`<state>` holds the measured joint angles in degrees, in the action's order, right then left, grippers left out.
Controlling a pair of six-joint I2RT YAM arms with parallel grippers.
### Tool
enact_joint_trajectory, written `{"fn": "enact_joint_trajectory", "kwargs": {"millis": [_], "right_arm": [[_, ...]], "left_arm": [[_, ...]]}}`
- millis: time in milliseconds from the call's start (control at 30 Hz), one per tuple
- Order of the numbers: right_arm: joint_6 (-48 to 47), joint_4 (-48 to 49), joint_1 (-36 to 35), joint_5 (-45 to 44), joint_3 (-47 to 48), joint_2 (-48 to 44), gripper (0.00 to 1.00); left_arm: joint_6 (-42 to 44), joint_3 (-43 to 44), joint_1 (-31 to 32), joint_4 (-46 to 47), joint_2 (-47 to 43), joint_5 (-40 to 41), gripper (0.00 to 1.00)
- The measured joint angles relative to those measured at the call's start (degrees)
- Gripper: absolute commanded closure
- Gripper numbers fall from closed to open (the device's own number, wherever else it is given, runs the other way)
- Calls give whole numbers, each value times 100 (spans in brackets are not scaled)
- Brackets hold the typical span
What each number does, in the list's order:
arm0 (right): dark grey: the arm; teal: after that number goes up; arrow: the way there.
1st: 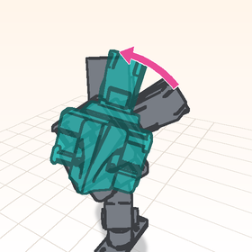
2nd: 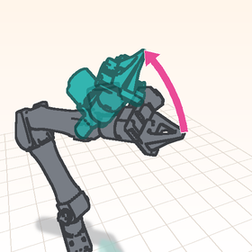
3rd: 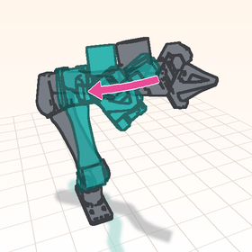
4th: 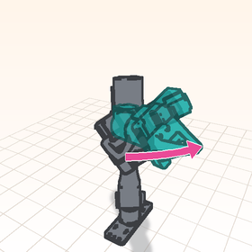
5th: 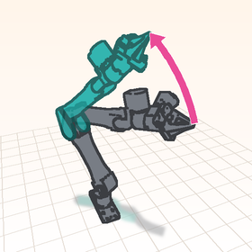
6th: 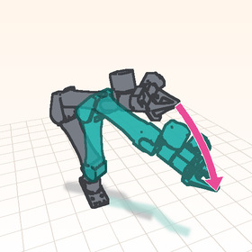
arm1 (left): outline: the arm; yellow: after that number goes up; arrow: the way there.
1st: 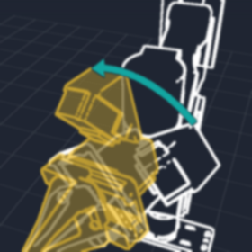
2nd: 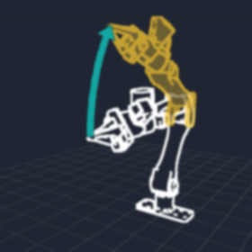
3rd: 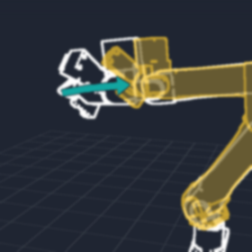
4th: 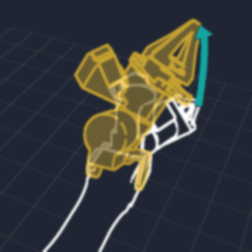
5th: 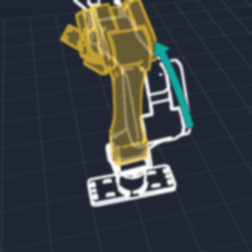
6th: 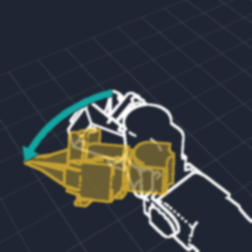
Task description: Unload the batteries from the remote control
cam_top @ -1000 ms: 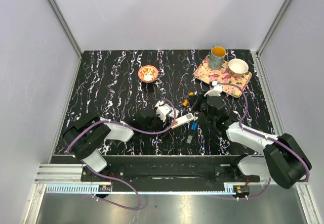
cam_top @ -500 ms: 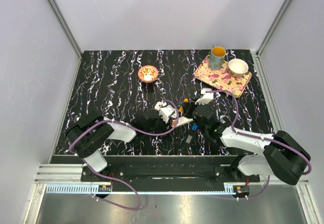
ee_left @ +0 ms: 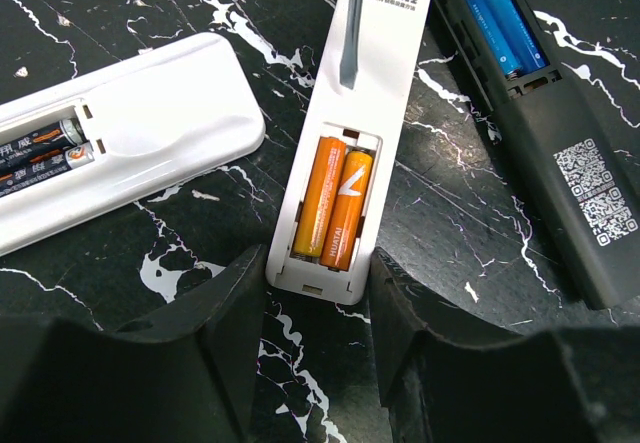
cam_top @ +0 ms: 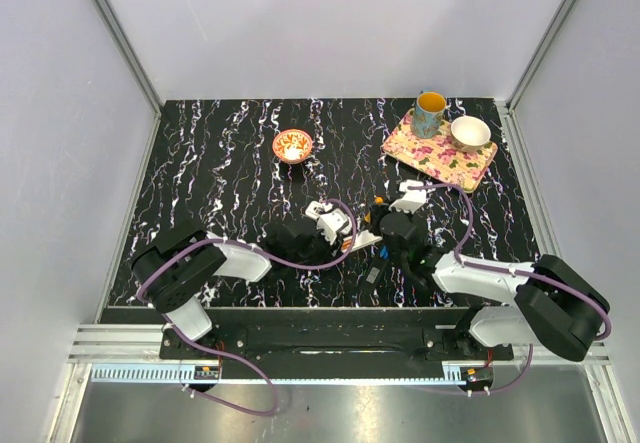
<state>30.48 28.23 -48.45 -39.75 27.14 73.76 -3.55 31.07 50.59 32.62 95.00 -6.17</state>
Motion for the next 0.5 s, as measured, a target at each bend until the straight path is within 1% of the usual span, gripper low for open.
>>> {"fn": "enact_joint_trajectory", "kwargs": {"millis": [100,233,367,500], "right_arm": [[-15,125,0,160,-166,-39,100],[-26,570,0,459,-479,-105,100],[-28,780,0,581,-509,-66,100],[-17,1040,0,619,-509,160,100]], "left_arm": [[0,11,0,-11,7,0,89],[0,28,7,-17,20,4,89],[-15,55,26,-11,48,4,89],[-22,81,37,-2,74,2,89]]}}
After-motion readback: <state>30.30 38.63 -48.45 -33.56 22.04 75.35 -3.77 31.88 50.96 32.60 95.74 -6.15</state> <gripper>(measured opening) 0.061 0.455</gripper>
